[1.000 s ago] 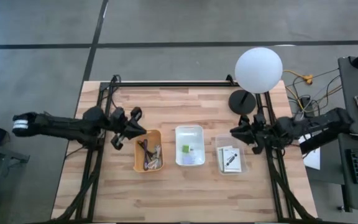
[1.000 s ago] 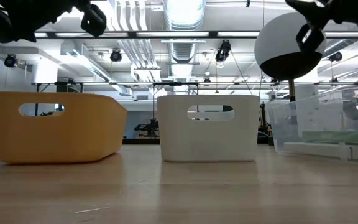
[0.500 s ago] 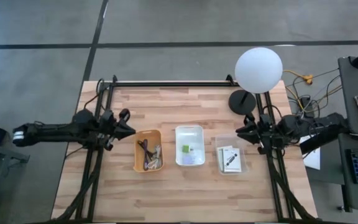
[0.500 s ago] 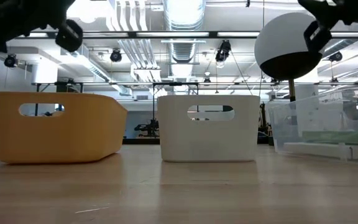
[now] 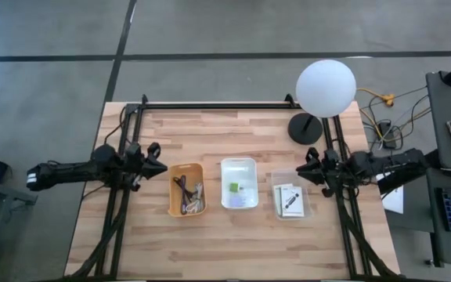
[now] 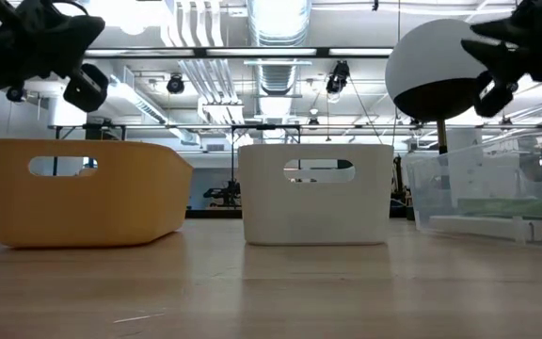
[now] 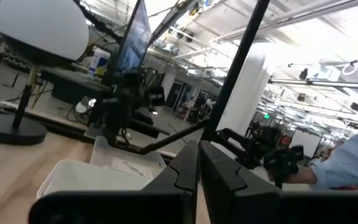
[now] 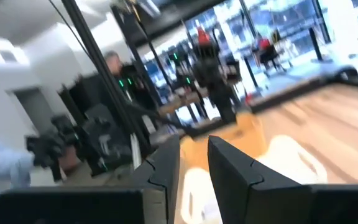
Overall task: Pick and place items into bin
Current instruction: Return to Home Position
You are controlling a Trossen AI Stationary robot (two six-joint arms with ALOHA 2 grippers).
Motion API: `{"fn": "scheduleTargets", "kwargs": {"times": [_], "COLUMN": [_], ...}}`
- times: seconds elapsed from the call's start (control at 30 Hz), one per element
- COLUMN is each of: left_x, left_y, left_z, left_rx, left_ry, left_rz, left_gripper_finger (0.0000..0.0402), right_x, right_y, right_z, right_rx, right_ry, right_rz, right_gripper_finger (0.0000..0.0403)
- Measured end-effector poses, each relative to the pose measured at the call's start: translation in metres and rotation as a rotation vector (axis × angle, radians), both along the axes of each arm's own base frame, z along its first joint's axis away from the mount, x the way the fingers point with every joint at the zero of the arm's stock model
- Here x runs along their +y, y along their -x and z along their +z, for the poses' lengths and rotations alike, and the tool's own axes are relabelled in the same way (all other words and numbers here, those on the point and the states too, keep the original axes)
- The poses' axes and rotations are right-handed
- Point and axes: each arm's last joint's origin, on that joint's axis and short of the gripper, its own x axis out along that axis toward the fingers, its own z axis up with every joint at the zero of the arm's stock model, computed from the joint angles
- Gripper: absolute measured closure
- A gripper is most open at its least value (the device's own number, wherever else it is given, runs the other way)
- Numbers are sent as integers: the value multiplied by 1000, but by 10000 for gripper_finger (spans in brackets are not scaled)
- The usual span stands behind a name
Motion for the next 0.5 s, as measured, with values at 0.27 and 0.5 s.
{"fn": "scheduleTargets", "kwargs": {"times": [0.27, 0.5], "left_x": [0, -3], "left_y": [-1, 3], "left_z": [0, 4], "left_rx": [-2, -50], "left_ry": [0, -7], "left_rz": [0, -21], "left_gripper_finger": [402, 402], "right_x": [1, 2], "right_y": [-6, -8], "right_z": [-12, -15], "right_rx": [130, 161], "right_ry": [32, 40], "right_rz": [1, 2], "right_gripper_finger": [330, 330]}}
